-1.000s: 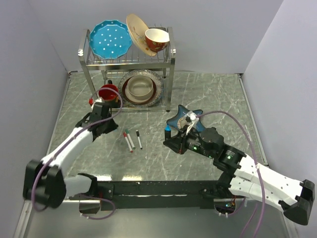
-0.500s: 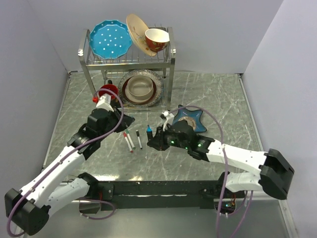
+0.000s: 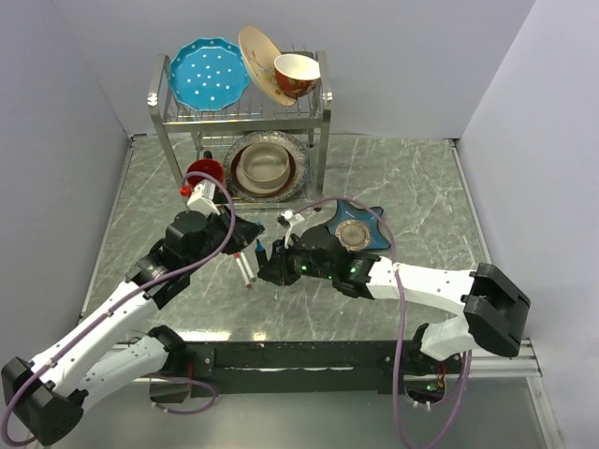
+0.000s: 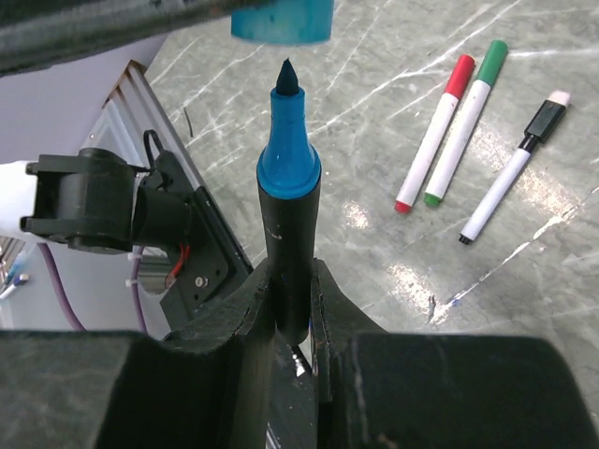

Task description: Insert the pens into the pen caps

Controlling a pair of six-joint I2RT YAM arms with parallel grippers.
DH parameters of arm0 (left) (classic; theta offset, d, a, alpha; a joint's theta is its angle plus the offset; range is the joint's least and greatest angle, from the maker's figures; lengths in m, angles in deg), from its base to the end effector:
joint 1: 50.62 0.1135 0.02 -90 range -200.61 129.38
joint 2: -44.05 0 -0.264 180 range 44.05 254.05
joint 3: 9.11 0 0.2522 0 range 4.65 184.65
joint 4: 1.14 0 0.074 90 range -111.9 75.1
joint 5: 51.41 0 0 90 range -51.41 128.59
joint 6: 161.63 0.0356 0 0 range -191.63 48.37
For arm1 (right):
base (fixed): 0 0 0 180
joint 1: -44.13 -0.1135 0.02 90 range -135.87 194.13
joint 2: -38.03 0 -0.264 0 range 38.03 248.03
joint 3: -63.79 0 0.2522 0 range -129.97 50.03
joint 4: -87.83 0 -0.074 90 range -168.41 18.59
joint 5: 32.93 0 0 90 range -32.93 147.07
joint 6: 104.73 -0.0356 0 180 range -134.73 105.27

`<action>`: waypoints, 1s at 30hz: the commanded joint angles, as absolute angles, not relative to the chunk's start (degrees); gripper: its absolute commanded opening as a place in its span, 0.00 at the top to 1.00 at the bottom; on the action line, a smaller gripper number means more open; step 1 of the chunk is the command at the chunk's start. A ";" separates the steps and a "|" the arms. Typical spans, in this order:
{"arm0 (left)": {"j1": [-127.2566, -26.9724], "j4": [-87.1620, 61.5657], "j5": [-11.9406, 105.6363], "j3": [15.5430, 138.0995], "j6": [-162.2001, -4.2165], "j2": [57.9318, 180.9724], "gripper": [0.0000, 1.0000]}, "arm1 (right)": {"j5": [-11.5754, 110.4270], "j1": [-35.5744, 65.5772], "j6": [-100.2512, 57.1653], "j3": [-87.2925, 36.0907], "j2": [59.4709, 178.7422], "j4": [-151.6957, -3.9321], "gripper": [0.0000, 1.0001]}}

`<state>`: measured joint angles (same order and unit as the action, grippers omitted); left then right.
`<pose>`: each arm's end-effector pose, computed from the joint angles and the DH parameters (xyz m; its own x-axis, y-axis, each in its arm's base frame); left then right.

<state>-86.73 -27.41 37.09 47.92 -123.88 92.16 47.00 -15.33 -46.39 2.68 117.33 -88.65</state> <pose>0.1601 -0.1156 0.3165 -0.5974 -0.5426 -0.5905 0.1578 0.6424 -0.7499 0.1531 0.2718 0.2538 -0.6484 -0.0820 -0.7569 -0.6934 0.4740 0.5427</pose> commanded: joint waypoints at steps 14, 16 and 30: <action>-88.49 -32.04 34.28 47.54 -123.13 90.19 0.99 | 50.82 -15.90 -46.37 -1.91 116.51 -89.13 1.00; -88.58 -33.27 34.02 47.54 -123.13 89.93 0.99 | 51.26 -15.99 -46.19 -2.52 116.60 -88.70 1.00; -90.78 -44.69 33.31 51.67 -122.08 91.68 0.98 | 54.69 -15.90 -43.47 -10.17 119.41 -83.69 1.00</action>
